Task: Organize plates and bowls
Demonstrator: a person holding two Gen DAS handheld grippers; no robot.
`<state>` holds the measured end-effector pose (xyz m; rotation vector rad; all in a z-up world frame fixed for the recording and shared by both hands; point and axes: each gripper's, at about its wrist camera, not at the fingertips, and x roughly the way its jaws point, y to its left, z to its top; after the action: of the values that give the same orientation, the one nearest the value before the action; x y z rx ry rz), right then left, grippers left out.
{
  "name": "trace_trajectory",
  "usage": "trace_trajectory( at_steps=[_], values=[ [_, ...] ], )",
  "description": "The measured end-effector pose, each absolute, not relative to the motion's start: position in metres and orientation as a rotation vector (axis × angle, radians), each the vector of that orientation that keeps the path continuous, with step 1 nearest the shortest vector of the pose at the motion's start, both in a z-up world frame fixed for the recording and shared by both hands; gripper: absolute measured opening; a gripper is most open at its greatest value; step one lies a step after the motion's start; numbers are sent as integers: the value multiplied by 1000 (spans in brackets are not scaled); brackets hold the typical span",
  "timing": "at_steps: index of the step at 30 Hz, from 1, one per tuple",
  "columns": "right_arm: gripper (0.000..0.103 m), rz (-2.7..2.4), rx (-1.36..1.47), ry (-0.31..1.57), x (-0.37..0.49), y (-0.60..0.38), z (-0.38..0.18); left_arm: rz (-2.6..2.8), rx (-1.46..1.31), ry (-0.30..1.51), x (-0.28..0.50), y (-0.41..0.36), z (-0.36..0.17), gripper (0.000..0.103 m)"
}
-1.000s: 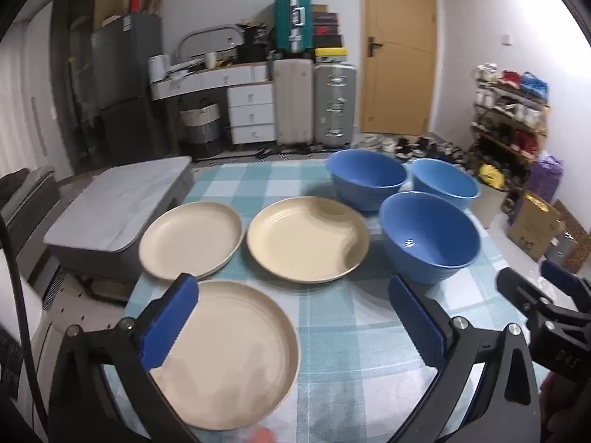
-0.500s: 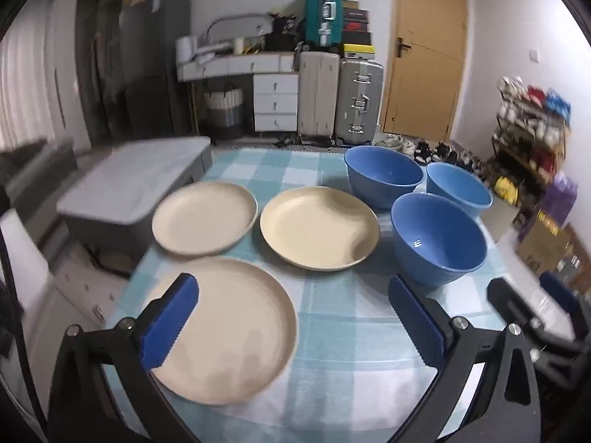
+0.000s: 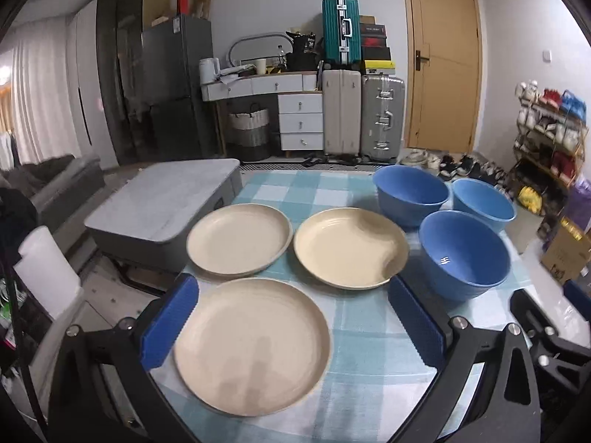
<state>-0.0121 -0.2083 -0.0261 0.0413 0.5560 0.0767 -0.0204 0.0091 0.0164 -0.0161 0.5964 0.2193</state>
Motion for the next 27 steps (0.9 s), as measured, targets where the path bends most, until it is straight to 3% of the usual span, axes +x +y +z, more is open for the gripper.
trace_trajectory(
  at_steps=[15,20,27],
  values=[
    [103,8,88,611,-1,-218,-37,187,-69,650,-20,9,24,103],
    [103,11,91,612,-1,-220,-36,181,-76,513,-38,7,36,103],
    [103,25,83,600,-3,-218,-34,175,-41,521,-33,9,37,103]
  ],
)
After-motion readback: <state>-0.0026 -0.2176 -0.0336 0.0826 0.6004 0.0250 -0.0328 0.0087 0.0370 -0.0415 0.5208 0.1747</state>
